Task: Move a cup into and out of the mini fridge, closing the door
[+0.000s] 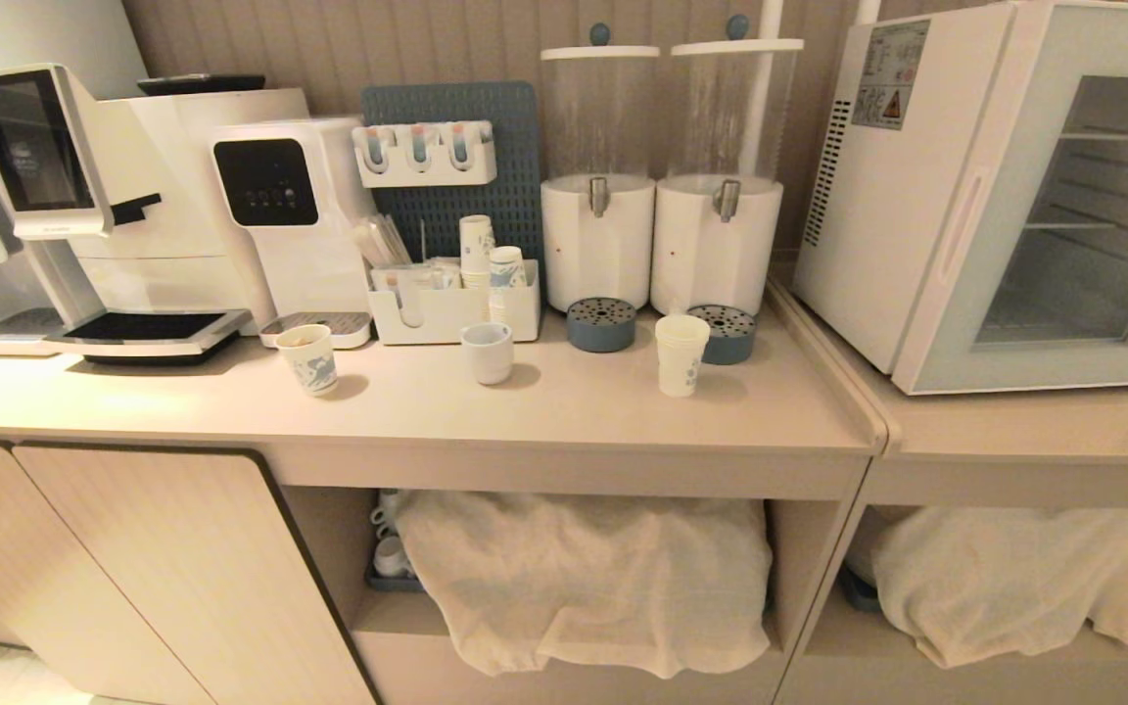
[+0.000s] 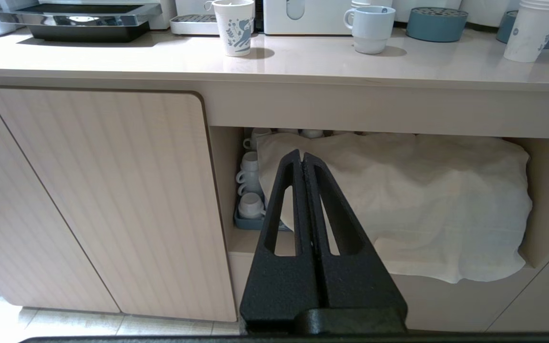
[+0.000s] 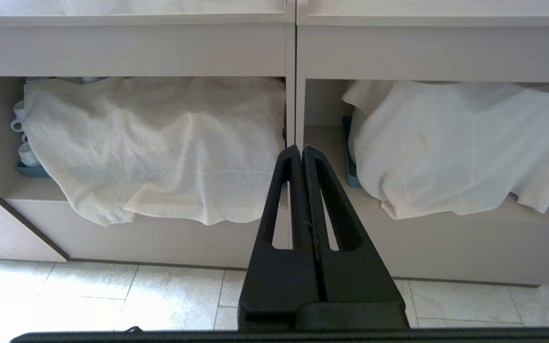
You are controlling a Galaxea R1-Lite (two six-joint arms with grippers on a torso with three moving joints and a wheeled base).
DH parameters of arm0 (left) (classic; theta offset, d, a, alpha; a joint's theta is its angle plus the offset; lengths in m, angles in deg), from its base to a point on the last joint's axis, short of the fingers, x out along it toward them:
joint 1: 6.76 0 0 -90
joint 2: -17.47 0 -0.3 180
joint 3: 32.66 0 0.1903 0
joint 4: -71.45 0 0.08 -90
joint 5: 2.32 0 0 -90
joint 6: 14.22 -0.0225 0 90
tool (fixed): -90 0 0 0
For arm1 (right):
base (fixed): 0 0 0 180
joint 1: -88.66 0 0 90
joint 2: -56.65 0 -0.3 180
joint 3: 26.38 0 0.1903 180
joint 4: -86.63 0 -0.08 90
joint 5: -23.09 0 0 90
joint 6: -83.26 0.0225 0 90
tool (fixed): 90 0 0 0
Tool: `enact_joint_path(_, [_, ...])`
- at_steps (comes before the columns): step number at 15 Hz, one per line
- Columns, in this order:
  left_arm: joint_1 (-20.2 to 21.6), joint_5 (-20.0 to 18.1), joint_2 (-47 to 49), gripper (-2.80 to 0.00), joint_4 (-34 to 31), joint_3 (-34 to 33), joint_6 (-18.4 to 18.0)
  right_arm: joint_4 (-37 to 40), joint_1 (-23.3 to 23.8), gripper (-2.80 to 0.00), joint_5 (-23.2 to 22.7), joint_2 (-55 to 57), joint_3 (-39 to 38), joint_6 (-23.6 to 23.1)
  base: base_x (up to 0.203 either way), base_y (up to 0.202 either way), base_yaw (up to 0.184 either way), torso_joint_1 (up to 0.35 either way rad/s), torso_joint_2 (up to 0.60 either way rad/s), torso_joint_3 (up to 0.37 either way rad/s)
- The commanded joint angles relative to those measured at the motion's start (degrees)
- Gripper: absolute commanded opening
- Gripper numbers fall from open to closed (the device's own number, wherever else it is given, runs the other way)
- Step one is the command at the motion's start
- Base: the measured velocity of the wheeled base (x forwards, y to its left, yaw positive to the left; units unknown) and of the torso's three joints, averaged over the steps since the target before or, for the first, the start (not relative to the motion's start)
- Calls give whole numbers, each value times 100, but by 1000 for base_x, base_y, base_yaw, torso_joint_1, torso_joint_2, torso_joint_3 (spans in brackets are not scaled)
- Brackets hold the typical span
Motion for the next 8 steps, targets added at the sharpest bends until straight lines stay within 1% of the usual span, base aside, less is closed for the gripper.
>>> enact_joint_path(1, [2, 1, 7, -280, 3, -105, 4, 6, 0, -280, -6, -1, 0, -2, 0, 0, 0, 0, 0, 0])
enact_joint_path(8, [2, 1, 7, -280, 3, -105, 4, 0, 2, -280, 20, 5, 0, 39, 0, 0, 0, 0, 0, 0])
